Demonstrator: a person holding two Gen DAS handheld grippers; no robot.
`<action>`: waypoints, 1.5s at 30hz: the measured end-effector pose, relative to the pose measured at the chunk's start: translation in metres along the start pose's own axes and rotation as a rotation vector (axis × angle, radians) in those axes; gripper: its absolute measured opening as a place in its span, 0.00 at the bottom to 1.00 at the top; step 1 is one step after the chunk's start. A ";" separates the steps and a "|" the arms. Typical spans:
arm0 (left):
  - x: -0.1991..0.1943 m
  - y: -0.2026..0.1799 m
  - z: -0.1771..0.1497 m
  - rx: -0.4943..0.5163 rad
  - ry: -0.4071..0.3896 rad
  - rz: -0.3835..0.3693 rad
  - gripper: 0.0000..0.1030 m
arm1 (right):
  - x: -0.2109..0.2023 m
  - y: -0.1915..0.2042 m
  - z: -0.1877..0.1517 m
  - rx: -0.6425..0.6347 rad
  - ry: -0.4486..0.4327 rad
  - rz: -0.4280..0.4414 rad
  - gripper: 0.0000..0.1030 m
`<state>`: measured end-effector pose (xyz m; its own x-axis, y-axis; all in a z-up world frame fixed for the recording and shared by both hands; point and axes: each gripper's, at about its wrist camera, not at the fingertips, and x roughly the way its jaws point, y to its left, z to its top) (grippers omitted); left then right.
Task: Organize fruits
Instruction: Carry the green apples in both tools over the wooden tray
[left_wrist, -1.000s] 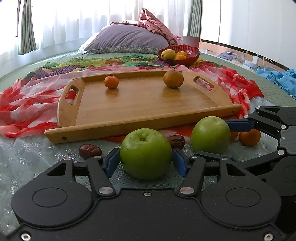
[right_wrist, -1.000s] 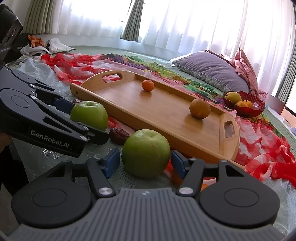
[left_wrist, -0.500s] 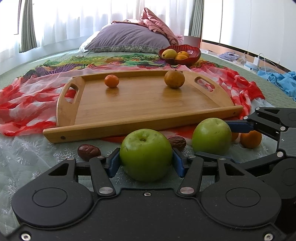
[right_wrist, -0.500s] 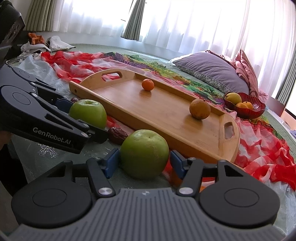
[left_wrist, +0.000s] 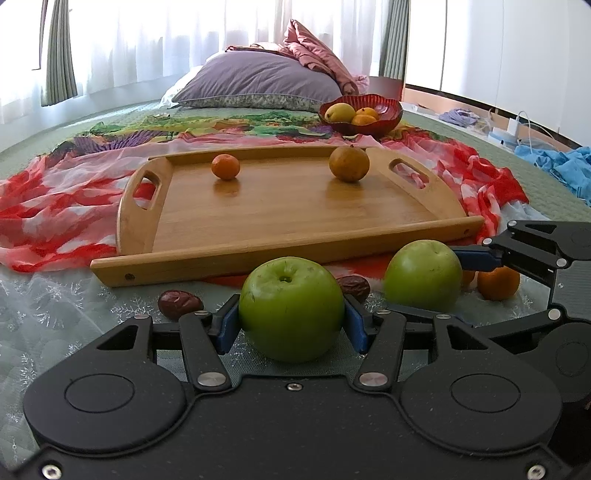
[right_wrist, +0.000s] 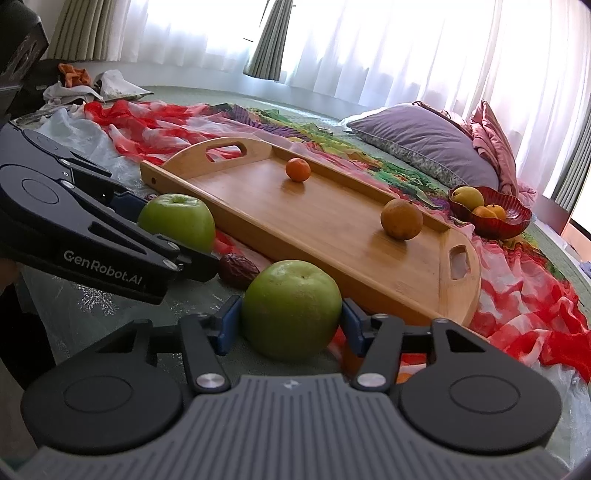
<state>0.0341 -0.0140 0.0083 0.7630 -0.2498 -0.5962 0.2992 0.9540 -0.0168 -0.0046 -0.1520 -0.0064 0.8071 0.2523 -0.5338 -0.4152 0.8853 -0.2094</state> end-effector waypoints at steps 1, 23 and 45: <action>-0.001 0.000 0.001 -0.004 -0.002 -0.001 0.53 | -0.001 0.000 0.000 0.007 -0.005 -0.003 0.60; 0.010 0.040 0.071 -0.041 -0.094 0.077 0.53 | -0.005 -0.055 0.040 0.160 -0.086 -0.111 0.60; 0.110 0.059 0.103 -0.083 0.013 0.123 0.53 | 0.087 -0.098 0.059 0.291 0.055 -0.166 0.60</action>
<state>0.1947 -0.0021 0.0248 0.7835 -0.1283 -0.6080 0.1548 0.9879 -0.0090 0.1315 -0.1932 0.0160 0.8266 0.0806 -0.5570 -0.1360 0.9890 -0.0588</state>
